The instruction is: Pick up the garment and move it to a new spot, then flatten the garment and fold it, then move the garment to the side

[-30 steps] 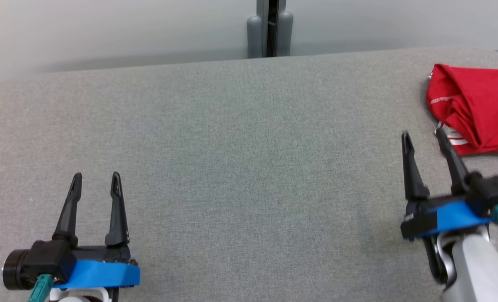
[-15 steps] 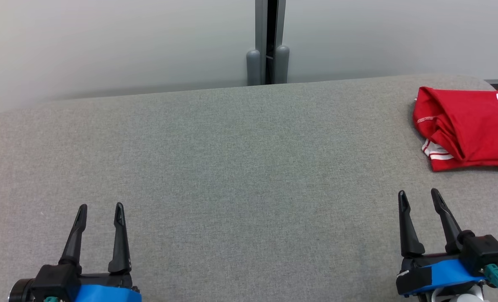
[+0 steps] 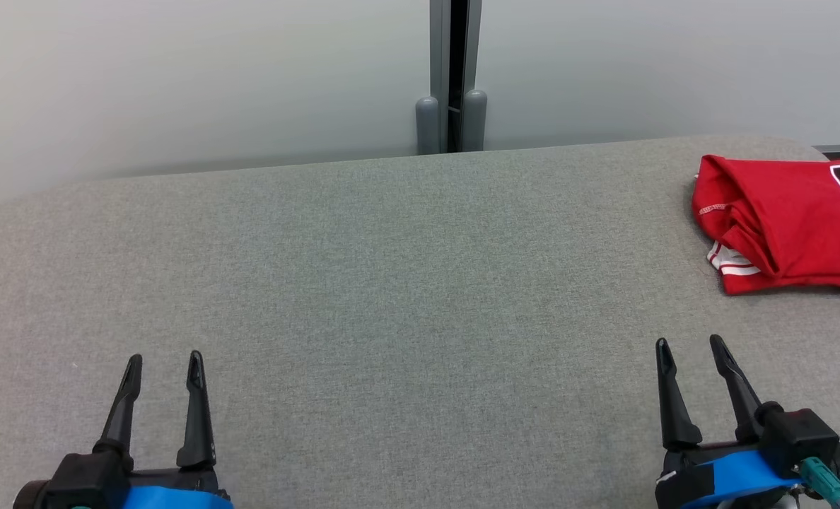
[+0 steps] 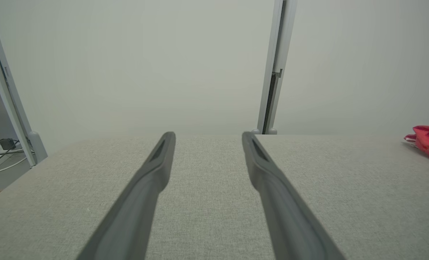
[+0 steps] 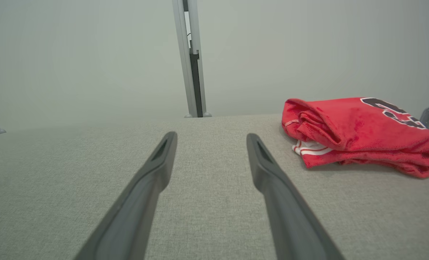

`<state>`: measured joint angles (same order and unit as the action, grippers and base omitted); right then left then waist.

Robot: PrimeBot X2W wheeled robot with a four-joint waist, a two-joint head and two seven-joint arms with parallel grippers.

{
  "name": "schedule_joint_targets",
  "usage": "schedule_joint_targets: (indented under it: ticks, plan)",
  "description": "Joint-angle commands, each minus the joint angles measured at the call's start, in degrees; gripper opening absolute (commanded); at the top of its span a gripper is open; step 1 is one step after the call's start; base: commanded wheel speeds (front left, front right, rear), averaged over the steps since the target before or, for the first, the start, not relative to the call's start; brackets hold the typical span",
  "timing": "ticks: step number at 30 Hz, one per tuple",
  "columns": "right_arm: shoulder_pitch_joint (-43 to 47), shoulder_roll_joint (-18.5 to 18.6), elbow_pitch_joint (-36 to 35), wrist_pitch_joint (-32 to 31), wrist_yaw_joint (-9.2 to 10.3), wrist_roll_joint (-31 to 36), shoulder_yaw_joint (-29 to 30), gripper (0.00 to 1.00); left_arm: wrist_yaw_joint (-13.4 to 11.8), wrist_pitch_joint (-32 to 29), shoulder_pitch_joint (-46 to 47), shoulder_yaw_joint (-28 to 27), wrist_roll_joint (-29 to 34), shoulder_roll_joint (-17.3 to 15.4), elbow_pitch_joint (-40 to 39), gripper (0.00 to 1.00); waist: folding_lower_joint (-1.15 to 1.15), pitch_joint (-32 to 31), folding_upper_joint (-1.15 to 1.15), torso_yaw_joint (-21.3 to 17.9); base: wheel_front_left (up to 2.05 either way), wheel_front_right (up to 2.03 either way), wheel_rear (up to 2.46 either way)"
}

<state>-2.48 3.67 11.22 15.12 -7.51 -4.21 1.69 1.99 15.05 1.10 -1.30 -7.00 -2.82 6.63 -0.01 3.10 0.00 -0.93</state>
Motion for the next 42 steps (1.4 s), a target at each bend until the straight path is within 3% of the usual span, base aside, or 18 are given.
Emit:
schedule_joint_targets:
  ticks: [1,2,5,23,42]
  plan:
    - [0.48,-0.3,0.14,-0.01,0.05,-0.3,-0.26,1.0,-0.07,0.14,-0.45,-0.55,-0.43,-0.2,-0.21,1.0,0.01,0.05,0.0,-0.08,0.0,0.0,0.0]
    - [0.01,-0.05,0.16,0.01,0.0,-0.07,-0.15,0.0,0.04,-0.02,0.01,-0.26,-0.3,0.02,0.07,0.0,0.01,0.03,0.0,-0.07,0.0,0.0,0.0]
    - [0.19,-0.07,1.73,-0.09,-0.01,-0.28,-0.11,0.0,0.04,-0.43,-0.31,-0.21,-0.6,0.33,1.78,0.0,0.01,0.01,0.0,-0.07,0.0,0.0,0.0]
    - [-0.85,-0.24,1.9,-5.21,0.0,-20.88,1.14,0.0,1.34,-5.42,1.15,-1.46,-20.49,0.2,3.11,0.0,0.01,-0.41,0.0,0.08,0.0,0.0,0.0]
    - [-1.77,-0.4,2.05,-9.49,0.0,-38.44,2.1,0.0,2.45,-9.6,2.29,-2.44,-37.4,0.07,4.14,0.0,0.01,-0.86,0.0,0.23,0.0,0.0,0.0]
